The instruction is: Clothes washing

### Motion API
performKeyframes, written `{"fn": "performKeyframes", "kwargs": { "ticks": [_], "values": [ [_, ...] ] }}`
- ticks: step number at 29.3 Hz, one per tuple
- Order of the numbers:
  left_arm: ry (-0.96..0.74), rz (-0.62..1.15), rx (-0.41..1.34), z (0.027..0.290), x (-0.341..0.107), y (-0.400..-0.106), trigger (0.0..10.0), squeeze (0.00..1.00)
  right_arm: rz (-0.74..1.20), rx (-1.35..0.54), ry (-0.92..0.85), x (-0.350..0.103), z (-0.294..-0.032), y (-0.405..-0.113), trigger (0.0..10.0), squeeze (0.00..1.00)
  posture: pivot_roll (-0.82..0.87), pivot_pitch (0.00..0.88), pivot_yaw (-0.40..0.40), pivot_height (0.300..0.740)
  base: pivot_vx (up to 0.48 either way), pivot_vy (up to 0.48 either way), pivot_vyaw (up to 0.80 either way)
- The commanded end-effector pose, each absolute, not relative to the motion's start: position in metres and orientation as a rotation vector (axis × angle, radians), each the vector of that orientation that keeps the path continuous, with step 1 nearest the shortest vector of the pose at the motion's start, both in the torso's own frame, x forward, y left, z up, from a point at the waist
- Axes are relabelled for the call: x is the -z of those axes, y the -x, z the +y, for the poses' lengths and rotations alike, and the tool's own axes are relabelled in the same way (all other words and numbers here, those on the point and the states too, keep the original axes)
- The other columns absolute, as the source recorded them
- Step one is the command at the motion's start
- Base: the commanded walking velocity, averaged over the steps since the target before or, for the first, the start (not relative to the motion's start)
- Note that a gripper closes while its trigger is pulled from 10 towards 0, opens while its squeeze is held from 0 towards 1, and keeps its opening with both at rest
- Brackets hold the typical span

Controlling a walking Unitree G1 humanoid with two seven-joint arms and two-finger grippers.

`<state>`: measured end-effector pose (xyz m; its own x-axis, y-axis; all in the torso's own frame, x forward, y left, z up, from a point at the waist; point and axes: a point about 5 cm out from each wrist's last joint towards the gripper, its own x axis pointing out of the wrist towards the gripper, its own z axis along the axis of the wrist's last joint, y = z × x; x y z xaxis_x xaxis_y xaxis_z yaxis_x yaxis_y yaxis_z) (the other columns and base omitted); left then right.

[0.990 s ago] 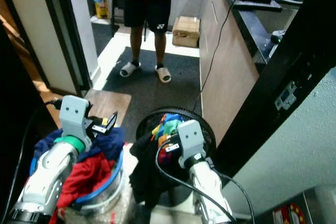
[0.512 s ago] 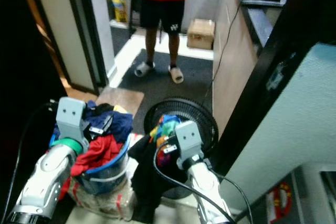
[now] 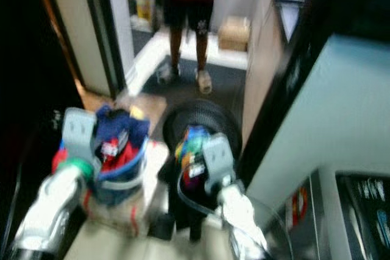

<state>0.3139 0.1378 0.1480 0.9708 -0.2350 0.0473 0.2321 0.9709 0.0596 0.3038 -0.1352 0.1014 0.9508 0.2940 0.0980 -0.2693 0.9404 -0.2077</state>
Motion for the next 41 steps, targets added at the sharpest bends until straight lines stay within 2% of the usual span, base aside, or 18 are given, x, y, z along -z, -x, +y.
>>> {"fn": "performKeyframes", "kwargs": {
  "ticks": [1,27,28,41],
  "values": [
    [-0.058,-0.044,0.237,0.138,-0.146,-0.313,10.0,0.00,-0.123,-0.280,0.195,-0.099,-0.138,-0.303,10.0,0.00,0.09,0.000,-0.007,0.740,0.000,0.000,0.00],
    [-0.049,-0.033,0.232,0.140,-0.145,-0.314,10.0,0.00,-0.129,-0.291,0.203,-0.100,-0.135,-0.304,10.0,0.00,0.09,0.000,-0.004,0.740,0.000,0.000,0.00],
    [-0.049,-0.027,0.214,0.143,-0.143,-0.314,10.0,0.00,-0.133,-0.300,0.200,-0.101,-0.133,-0.306,10.0,0.00,0.09,0.000,-0.026,0.740,0.000,0.000,0.00],
    [-0.036,-0.029,0.163,0.147,-0.139,-0.315,10.0,0.00,-0.140,-0.311,0.196,-0.111,-0.136,-0.317,10.0,0.00,0.09,0.000,-0.070,0.740,0.000,0.000,0.00]
  ]
}}
